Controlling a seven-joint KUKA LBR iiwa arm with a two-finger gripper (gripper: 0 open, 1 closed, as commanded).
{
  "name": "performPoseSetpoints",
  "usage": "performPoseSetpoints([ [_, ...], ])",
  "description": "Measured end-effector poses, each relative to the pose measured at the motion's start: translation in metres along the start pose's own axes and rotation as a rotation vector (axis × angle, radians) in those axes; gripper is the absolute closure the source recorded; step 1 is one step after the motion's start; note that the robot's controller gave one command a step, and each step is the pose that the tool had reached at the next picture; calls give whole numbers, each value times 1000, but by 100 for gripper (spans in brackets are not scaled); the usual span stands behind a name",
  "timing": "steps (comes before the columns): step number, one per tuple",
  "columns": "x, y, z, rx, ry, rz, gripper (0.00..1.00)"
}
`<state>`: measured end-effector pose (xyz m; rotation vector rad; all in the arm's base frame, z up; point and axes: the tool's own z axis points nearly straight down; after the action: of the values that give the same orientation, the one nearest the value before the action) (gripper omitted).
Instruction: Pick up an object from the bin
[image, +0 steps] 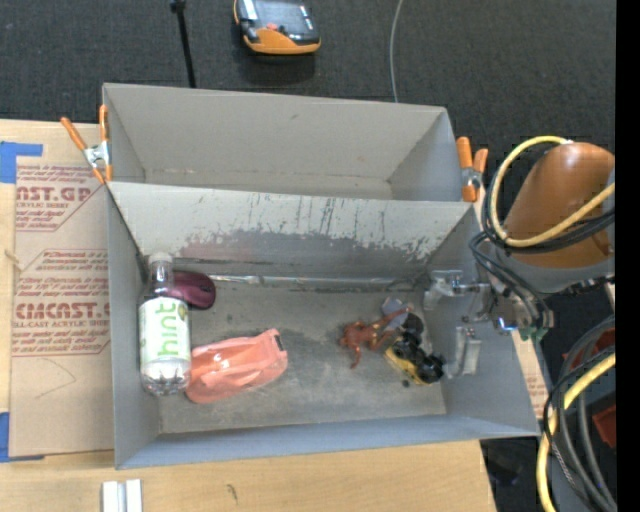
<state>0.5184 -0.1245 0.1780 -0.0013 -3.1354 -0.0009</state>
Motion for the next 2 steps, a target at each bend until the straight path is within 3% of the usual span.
performPoseSetpoints([
  [1, -2, 1, -4, 1, -8, -2, 0],
  [2, -29, 19, 45, 5, -15, -219, 0],
])
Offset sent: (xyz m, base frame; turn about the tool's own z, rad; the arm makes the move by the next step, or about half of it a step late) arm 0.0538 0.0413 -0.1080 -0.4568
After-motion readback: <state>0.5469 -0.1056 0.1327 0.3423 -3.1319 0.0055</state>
